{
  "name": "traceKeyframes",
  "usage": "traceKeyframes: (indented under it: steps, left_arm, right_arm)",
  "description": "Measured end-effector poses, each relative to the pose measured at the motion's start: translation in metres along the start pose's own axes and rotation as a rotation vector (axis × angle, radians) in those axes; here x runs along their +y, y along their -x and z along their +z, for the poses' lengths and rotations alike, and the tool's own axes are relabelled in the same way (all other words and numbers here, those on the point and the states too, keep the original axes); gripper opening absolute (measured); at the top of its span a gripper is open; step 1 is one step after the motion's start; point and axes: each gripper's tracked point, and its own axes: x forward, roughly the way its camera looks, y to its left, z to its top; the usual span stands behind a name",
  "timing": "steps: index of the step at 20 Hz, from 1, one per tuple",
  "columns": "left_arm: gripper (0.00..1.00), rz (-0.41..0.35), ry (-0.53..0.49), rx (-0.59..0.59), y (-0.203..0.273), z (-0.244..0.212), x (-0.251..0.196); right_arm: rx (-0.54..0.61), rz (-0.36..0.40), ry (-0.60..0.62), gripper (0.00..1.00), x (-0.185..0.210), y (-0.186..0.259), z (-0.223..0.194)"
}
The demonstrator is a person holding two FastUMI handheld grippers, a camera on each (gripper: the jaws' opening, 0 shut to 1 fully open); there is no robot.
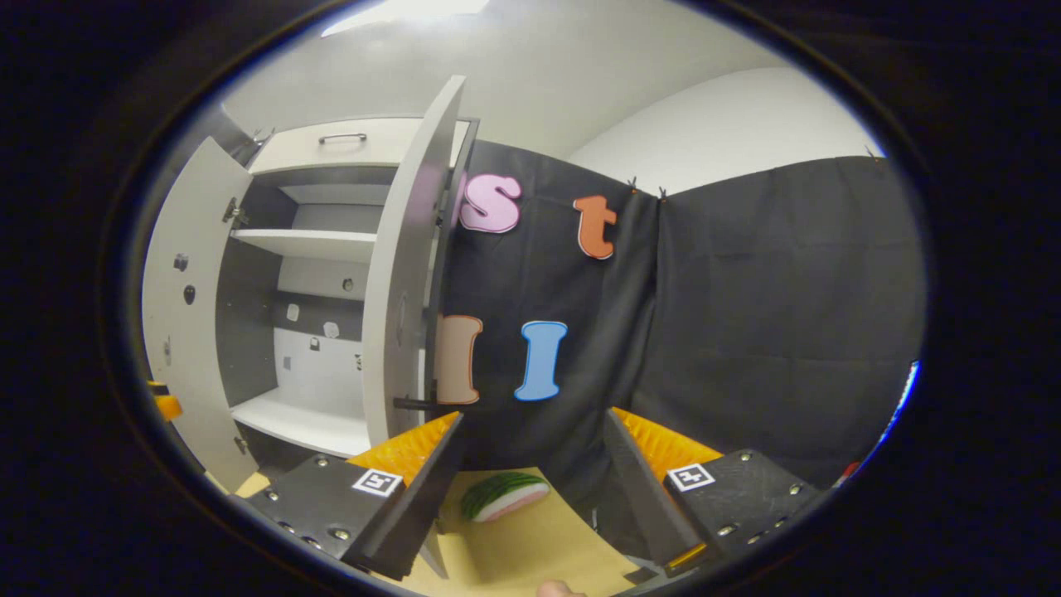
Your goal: Grasp the bottle in the cabinet with the left hand and place it on the coaster, then close the right door with the right hand and the left door with the left hand.
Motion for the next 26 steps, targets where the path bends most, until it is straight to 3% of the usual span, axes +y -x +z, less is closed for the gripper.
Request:
traceKeyframes:
  steps: [3, 4, 9, 11, 13, 15, 16, 17, 18, 22, 26]
  left_arm:
    - [0.92, 0.089, -0.028, -0.015, 0.010, 0.018, 0.030]
    - [0.96, 0.107, -0.022, -0.017, 0.012, 0.021, 0.036]
    - [0.92, 0.184, -0.003, -0.020, 0.022, 0.023, 0.066]
    - [0.96, 0.200, -0.004, -0.025, 0.024, 0.025, 0.073]
    - [0.92, 0.203, 0.012, -0.032, 0.026, 0.028, 0.076]
    - [0.96, 0.210, 0.031, -0.046, 0.027, 0.031, 0.080]
    - [0.93, 0.211, 0.042, -0.051, 0.027, 0.032, 0.081]
    - [0.96, 0.210, 0.054, -0.052, 0.029, 0.032, 0.081]
    - [0.93, 0.211, 0.063, -0.052, 0.030, 0.031, 0.082]
    - [0.96, 0.255, 0.066, -0.050, 0.039, 0.028, 0.098]
    - [0.96, 0.307, 0.059, -0.053, 0.056, 0.027, 0.113]
  right_arm:
    - [0.020, 0.037, -0.005, 1.00, 0.018, -0.010, -0.005]
    - [0.026, 0.050, -0.009, 1.00, 0.023, -0.010, -0.006]
    - [0.028, 0.096, -0.024, 1.00, 0.039, -0.014, -0.007]
    - [0.027, 0.128, -0.028, 0.98, 0.045, -0.012, -0.005]
    - [0.031, 0.179, -0.038, 0.98, 0.060, -0.010, -0.006]
    - [0.036, 0.238, -0.058, 0.98, 0.083, -0.010, -0.006]
    - [0.039, 0.264, -0.070, 0.98, 0.091, -0.009, -0.007]
    - [0.040, 0.288, -0.077, 0.98, 0.100, -0.007, -0.006]
    - [0.038, 0.312, -0.076, 0.98, 0.109, -0.010, -0.005]
    - [0.052, 0.401, -0.101, 0.98, 0.143, -0.012, -0.005]
    - [0.061, 0.409, -0.109, 1.00, 0.158, -0.024, -0.005]
